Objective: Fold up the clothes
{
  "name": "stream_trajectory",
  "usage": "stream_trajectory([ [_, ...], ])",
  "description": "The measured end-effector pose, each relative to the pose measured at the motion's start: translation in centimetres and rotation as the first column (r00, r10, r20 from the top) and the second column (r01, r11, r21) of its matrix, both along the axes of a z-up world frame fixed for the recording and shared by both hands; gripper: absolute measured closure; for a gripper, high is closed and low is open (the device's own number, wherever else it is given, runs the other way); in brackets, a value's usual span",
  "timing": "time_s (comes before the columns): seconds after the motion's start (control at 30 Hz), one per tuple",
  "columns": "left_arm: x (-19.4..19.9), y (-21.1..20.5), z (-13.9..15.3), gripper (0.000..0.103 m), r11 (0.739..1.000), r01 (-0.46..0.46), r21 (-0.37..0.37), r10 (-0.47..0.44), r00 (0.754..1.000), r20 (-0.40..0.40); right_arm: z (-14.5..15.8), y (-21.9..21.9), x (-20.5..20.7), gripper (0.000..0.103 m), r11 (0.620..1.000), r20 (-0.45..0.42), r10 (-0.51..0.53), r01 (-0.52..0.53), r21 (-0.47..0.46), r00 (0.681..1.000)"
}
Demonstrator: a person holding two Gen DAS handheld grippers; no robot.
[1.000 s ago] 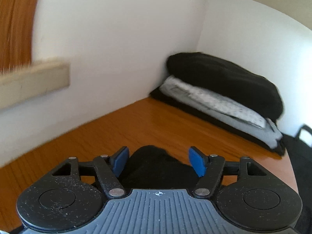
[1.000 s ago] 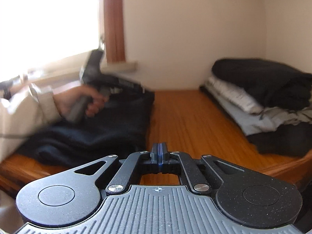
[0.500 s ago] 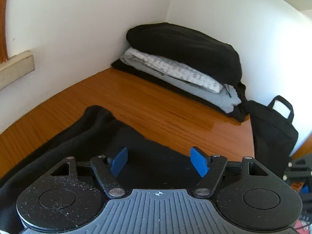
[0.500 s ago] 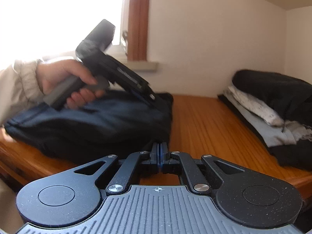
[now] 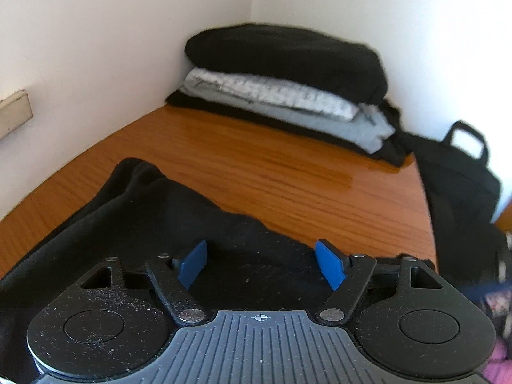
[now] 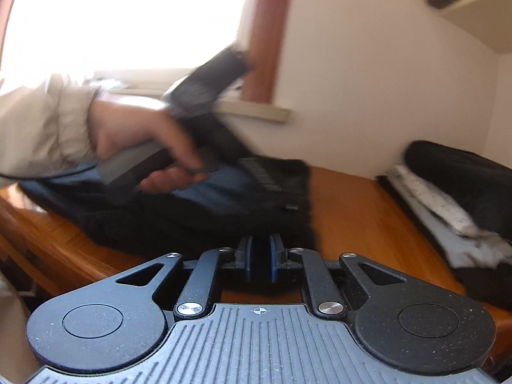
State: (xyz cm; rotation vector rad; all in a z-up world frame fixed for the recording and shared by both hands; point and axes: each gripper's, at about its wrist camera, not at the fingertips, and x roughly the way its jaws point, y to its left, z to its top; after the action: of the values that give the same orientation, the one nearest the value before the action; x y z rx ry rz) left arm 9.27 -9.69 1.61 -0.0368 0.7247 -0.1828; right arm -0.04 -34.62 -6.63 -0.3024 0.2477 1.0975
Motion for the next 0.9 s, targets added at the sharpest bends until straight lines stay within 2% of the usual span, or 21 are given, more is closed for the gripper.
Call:
stream_trajectory([
  [0.1, -0.3, 1.2, -0.3, 0.025, 0.998, 0.012, -0.060, -0.010, 1.000, 0.027, -0.1, -1.4, 2.7, 0.089, 0.997, -0.038, -0.055, 0.057, 0.052, 0.998],
  [0.2, -0.5, 2.2, -0.4, 0.025, 0.992, 0.011, -0.122, -0.006, 0.999, 0.039, -0.7, -1.6, 5.0, 0.088, 0.995, -0.073, -0.078, 0.082, 0.054, 0.994],
  [0.3, -0.7, 3.2, -0.5, 0.025, 0.983, 0.011, -0.184, -0.002, 0.999, 0.051, -1.9, -0.4, 5.9, 0.088, 1.000, -0.104, -0.006, 0.006, 0.006, 0.995],
  [0.47, -0.8, 4.7, -0.8, 0.025, 0.960, 0.011, -0.279, 0.008, 0.998, 0.066, -2.0, 0.4, 4.1, 0.088, 0.998, -0.116, 0.064, -0.061, 0.023, 0.991],
  [0.63, -0.9, 4.9, -0.9, 0.025, 0.959, 0.006, -0.282, 0.013, 0.998, 0.067, -1.3, 2.2, 3.2, 0.088, 0.999, -0.069, 0.047, -0.046, 0.019, 0.997],
  [0.73, -0.9, 4.9, -1.0, 0.025, 0.959, 0.004, -0.284, 0.016, 0.998, 0.067, -0.9, 2.0, 3.9, 0.086, 0.999, -0.061, -0.007, 0.010, 0.045, 0.998],
  [0.8, -1.0, 4.9, -1.1, 0.025, 0.958, 0.002, -0.285, 0.018, 0.998, 0.068, -0.8, 1.5, 4.7, 0.077, 0.998, -0.074, -0.012, 0.017, 0.065, 0.997],
  [0.9, -1.0, 4.9, -1.3, 0.025, 0.960, 0.003, -0.281, 0.016, 0.998, 0.067, -0.5, 2.2, 5.7, 0.073, 0.999, -0.081, 0.042, -0.040, 0.023, 0.996],
])
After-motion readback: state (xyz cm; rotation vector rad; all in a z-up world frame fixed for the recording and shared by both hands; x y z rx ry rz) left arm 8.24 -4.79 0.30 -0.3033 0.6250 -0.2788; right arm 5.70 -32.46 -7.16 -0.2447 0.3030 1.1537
